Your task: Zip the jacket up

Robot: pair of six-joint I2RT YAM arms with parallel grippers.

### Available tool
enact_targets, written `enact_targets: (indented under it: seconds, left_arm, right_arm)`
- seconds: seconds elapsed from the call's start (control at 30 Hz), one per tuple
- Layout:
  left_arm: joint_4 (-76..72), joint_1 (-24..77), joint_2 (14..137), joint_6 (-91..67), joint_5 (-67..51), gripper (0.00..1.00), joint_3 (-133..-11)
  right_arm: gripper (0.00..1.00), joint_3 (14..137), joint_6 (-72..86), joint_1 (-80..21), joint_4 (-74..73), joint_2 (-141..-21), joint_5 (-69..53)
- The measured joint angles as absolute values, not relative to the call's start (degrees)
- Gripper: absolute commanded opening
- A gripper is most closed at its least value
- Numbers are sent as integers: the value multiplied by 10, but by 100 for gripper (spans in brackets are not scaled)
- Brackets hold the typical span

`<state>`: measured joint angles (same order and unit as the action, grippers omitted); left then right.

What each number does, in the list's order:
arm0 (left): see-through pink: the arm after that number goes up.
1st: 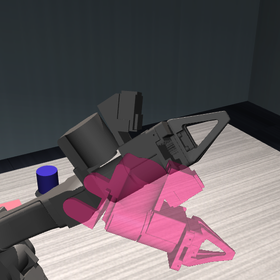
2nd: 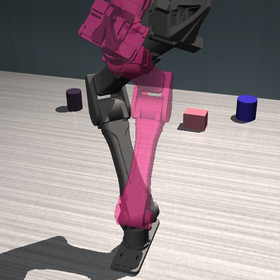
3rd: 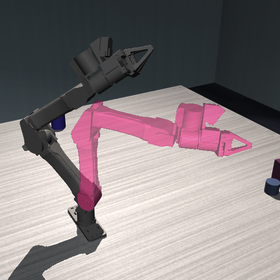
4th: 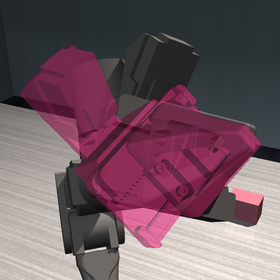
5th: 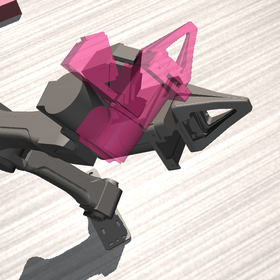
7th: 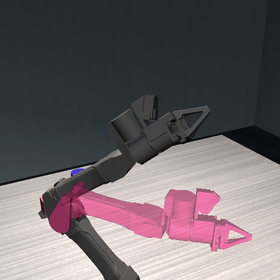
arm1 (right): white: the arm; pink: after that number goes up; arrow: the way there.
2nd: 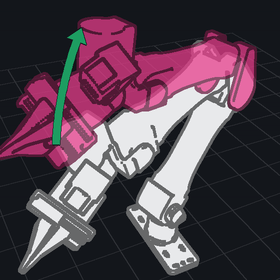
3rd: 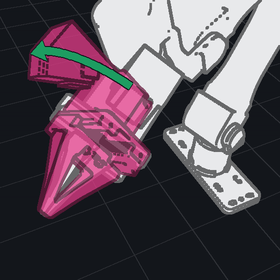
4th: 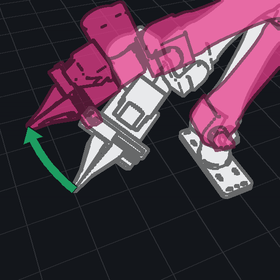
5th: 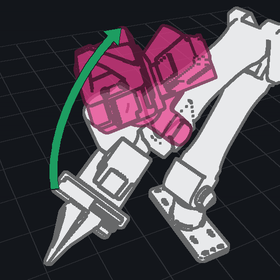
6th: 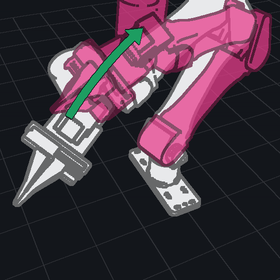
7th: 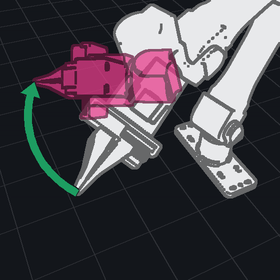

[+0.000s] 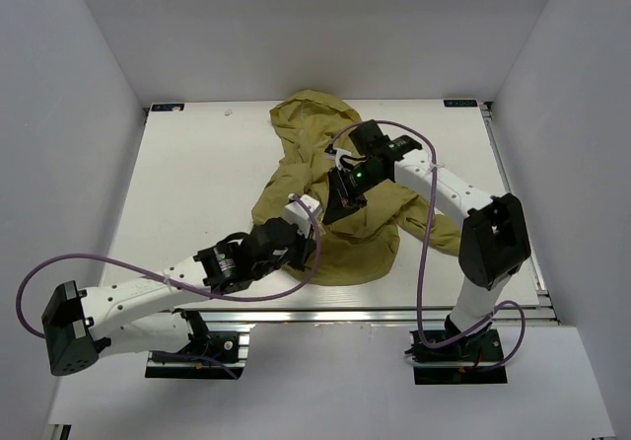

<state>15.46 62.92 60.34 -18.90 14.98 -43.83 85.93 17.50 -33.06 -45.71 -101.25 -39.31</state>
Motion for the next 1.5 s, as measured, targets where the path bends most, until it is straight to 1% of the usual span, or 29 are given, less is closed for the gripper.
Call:
enact_targets:
  seconds: [0.13, 0.3, 0.33, 0.37, 0.47, 0.5, 0.53, 0.57, 0.7, 0.83, 1.03, 1.23, 1.33, 1.37, 1.4, 1.5]
  left_arm:
    - [175, 638, 583, -222, 152, 0, -424]
    - [199, 659, 578, -236, 170, 1, -427]
    - [205, 662, 584, -238, 177, 11, -431]
    - [212, 663, 592, -238, 186, 42, -438]
    - [242, 670, 617, -232, 207, 73, -459]
    - [250, 673, 624, -230, 213, 80, -462]
    - [259, 674, 630, -226, 218, 92, -465]
    - [267, 675, 638, -220, 223, 97, -470]
    - [279, 676, 667, -206, 248, 98, -500]
    - [259, 679, 671, -177, 292, 98, -514]
    - [197, 682, 681, -107, 355, 98, -516]
    - [124, 685, 710, -28, 422, 98, -521]
    - [72, 685, 710, 15, 431, 93, -520]
    - [57, 685, 711, 28, 432, 87, -520]
    - [42, 685, 713, 37, 432, 84, -520]
    - [10, 685, 725, 69, 431, 81, -520]
  right_arm:
    - [0, 845, 131, -337, -459, -1011, -426]
    - [0, 780, 85, -335, -423, -959, -461]
    - [0, 772, 83, -334, -416, -948, -462]
    - [0, 764, 83, -333, -408, -934, -462]
    - [0, 755, 86, -321, -384, -907, -453]
    - [0, 755, 86, -313, -376, -902, -450]
    - [0, 755, 89, -307, -370, -898, -450]
    - [0, 756, 91, -301, -367, -896, -450]
    - [0, 769, 105, -296, -370, -896, -446]
    - [0, 809, 119, -298, -378, -898, -443]
    - [0, 849, 140, -296, -380, -904, -452]
    - [0, 853, 147, -295, -393, -915, -466]
    - [0, 853, 148, -293, -395, -918, -469]
    - [0, 853, 148, -293, -395, -918, -470]
    - [0, 853, 148, -293, -396, -918, -471]
    - [0, 853, 148, -292, -397, -919, -477]
